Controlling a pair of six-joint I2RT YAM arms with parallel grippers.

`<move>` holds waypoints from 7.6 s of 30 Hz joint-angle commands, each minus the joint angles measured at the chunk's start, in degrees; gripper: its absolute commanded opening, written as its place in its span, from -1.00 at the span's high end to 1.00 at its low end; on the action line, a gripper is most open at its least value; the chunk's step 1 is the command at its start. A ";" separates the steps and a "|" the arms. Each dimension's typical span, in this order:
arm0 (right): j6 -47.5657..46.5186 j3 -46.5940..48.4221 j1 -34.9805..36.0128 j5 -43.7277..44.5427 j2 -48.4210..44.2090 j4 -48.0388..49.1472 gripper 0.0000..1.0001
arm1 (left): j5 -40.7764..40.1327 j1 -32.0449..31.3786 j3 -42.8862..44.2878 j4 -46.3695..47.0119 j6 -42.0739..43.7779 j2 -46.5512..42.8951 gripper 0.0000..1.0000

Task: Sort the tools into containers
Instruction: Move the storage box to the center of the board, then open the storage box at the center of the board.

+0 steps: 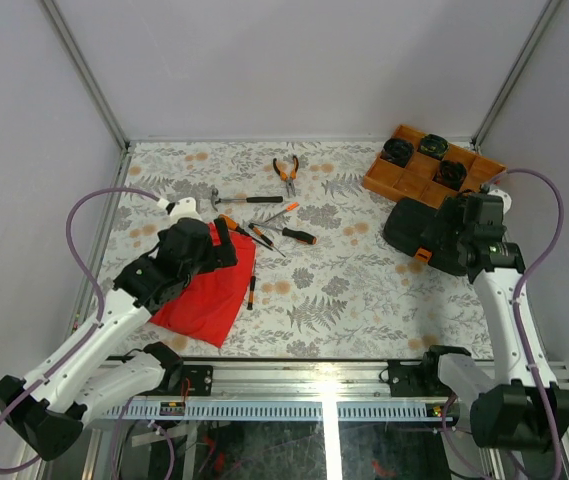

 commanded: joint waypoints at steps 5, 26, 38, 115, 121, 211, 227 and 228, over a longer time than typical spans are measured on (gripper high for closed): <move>-1.02 6.05 -0.41 4.00 7.46 1.49 -0.98 | 4.54 0.49 2.14 4.28 2.89 1.09 -0.95; 2.12 10.91 -5.18 12.91 30.58 17.82 -0.98 | -1.12 0.49 -1.01 5.84 4.58 -8.18 -1.00; -1.97 11.31 -11.70 9.10 34.74 23.07 -0.98 | 0.69 0.49 -1.88 7.26 4.85 -7.59 -1.00; -7.83 7.96 0.91 -25.67 37.57 24.89 -1.00 | -4.31 0.46 -0.58 4.37 3.22 -5.24 -1.00; -9.18 4.53 2.42 -25.11 37.05 23.44 -0.97 | -5.44 0.65 -0.47 3.93 2.33 -4.79 -0.99; -7.04 -11.99 30.56 -11.09 21.74 18.37 -0.77 | 7.39 -14.61 -0.79 20.02 -23.01 21.77 -0.60; -3.64 -13.94 30.55 -13.35 20.54 18.37 -0.57 | 7.67 -16.68 3.55 23.95 -25.92 35.21 -0.26; -3.35 -14.17 30.55 -13.90 20.28 18.20 -0.55 | 8.10 -16.65 3.98 24.26 -25.52 35.85 -0.25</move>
